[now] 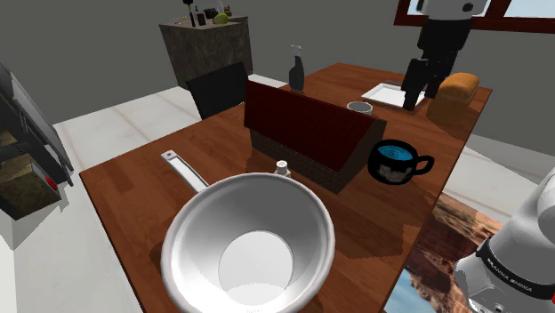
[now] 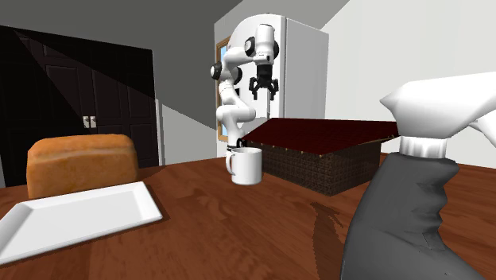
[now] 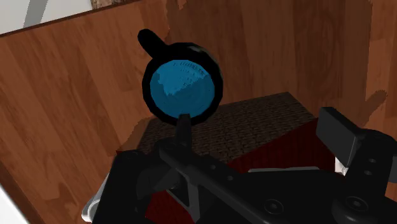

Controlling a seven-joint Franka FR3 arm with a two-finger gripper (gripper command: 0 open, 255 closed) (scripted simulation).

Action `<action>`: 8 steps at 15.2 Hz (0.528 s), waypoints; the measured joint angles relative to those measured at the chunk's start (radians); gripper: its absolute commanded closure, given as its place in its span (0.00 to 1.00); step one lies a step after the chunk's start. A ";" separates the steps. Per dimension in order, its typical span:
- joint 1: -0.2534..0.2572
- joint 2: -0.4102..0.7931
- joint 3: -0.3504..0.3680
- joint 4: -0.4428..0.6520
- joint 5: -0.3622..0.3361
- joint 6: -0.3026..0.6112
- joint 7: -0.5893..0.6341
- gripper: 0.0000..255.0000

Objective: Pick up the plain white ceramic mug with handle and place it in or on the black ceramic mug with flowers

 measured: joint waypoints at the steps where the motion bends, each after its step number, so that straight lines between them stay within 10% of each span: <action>1: 0.000 0.000 0.000 0.000 0.000 0.000 0.000 0.00; 8: -0.043 0.158 -0.084 0.014 -0.063 0.147 -0.093 0.00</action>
